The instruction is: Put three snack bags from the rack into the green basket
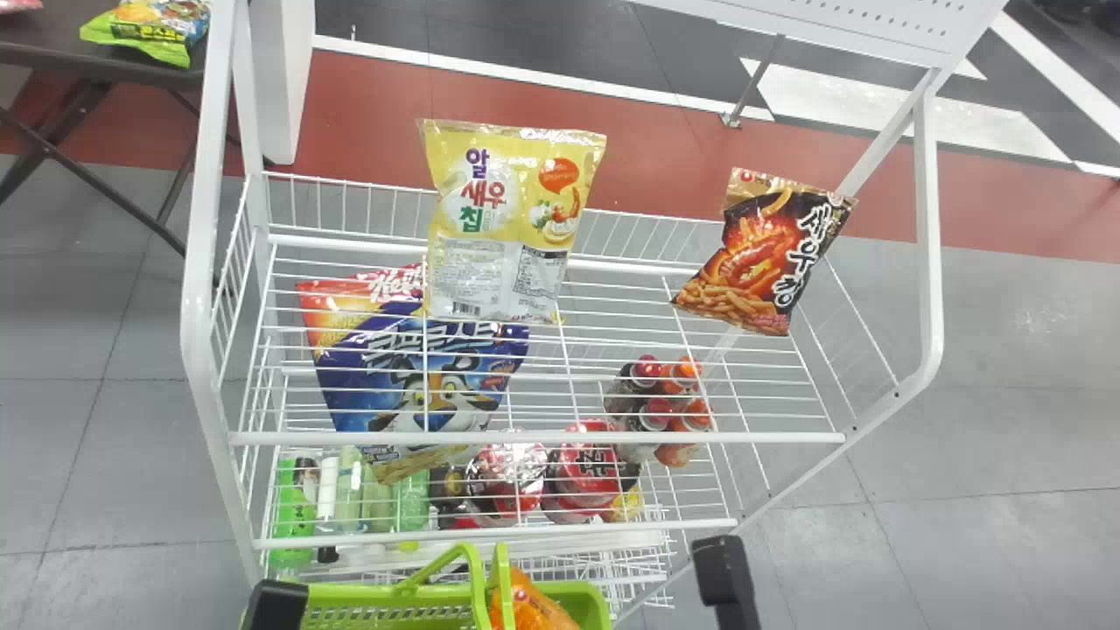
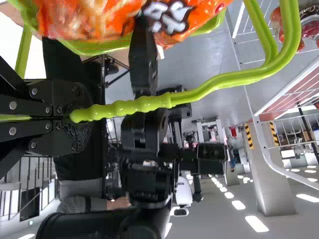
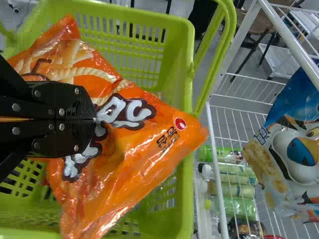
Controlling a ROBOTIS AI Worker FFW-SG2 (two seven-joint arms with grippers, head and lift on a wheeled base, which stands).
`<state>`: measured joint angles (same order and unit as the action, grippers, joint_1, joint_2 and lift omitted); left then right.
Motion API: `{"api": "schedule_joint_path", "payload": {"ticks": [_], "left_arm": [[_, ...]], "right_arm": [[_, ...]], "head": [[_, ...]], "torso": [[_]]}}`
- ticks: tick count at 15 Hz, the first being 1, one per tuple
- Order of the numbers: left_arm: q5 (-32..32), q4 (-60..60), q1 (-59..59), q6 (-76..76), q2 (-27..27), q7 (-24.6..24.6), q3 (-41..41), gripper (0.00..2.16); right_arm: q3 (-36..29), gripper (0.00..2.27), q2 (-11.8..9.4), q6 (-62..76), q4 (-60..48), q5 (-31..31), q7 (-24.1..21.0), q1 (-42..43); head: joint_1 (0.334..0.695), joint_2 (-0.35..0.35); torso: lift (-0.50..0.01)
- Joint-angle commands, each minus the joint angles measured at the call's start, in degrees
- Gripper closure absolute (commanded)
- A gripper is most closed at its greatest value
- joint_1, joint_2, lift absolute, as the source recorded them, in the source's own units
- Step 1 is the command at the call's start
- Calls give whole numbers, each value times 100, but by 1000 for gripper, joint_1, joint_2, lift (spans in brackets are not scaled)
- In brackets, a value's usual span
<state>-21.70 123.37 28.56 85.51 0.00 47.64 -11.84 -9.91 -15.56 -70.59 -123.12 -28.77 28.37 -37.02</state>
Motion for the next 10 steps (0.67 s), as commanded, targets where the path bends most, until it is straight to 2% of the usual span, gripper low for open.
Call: {"api": "schedule_joint_path", "payload": {"ticks": [1, 3, 6, 7, 8, 9, 10], "left_arm": [[-1, 3, 9, -12, -15, 8, -3, 1463], [8, -6, 0, -12, -15, 8, -3, 1463], [8, -6, 0, -12, -15, 8, -3, 1460], [8, -6, 0, 6, -15, 8, 15, 1463], [8, -6, 0, 6, -15, 17, 32, 1460], [8, -6, 0, 6, -15, 26, 41, 1463], [8, -6, 0, 6, -15, 26, 50, 1463]], "right_arm": [[507, 2243, -53, 594, 464, 407, -60, 125], [956, 2243, -167, 822, 781, 565, -148, 213], [1430, 2240, -202, 858, 1317, 732, -183, 450], [1466, 2229, -229, 840, 1308, 671, -60, 441], [1413, 2091, -255, 770, 1185, 521, 134, 353], [1272, 1602, -272, 664, 895, 468, 178, 204], [1070, 498, -272, 453, 552, 416, 186, 46]], "head": [[695, -350], [695, -350], [695, -350], [695, -350], [695, -350], [695, -350], [695, -350]], "torso": [[0], [0], [0], [0], [0], [0], [0]]}}
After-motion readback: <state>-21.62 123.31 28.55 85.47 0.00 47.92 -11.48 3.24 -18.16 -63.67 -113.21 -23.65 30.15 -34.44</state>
